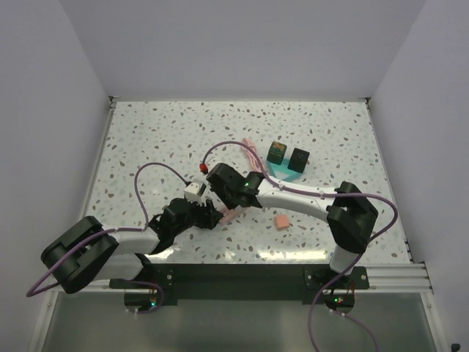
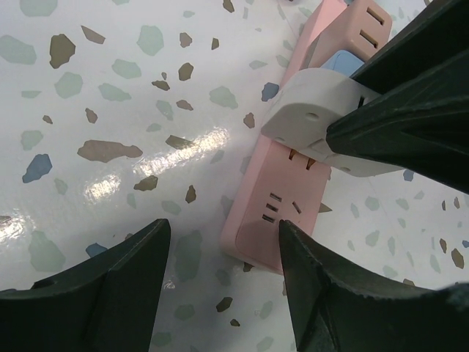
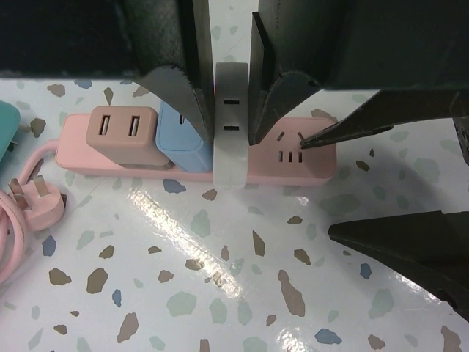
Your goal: Insert the plug
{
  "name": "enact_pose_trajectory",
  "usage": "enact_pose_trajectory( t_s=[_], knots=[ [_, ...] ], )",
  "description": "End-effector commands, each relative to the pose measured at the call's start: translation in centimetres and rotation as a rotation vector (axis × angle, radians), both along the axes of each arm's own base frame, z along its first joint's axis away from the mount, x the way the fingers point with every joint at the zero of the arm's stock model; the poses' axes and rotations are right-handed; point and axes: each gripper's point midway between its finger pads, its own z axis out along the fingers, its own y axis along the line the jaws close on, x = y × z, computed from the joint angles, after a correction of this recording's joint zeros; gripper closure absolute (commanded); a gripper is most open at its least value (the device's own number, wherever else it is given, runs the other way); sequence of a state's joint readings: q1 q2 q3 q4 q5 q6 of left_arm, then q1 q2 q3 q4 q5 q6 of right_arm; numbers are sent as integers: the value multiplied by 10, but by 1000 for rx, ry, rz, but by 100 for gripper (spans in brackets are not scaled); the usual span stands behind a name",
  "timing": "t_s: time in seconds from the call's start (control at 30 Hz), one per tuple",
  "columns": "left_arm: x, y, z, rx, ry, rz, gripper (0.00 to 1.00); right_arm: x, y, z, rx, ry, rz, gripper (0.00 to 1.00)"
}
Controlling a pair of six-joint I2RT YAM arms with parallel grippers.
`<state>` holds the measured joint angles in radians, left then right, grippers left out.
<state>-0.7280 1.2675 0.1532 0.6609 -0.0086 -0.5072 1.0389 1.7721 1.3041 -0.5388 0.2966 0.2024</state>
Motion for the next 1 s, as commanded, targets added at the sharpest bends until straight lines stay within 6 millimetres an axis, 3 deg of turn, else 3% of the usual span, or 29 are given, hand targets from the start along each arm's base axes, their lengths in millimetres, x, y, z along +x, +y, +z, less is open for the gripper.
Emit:
enact_pose_trajectory(
  t_s=[0.0, 0.33, 0.97],
  knots=[
    [-5, 4, -10, 52, 19, -16, 35, -26, -43, -63, -170, 159, -11, 100],
    [-4, 2, -14, 60, 24, -25, 36, -34, -45, -39, -17, 125, -78, 100],
    [-5, -3, -18, 69, 44, -53, 38, -55, -46, -75, 17, 231, -75, 100]
  ],
)
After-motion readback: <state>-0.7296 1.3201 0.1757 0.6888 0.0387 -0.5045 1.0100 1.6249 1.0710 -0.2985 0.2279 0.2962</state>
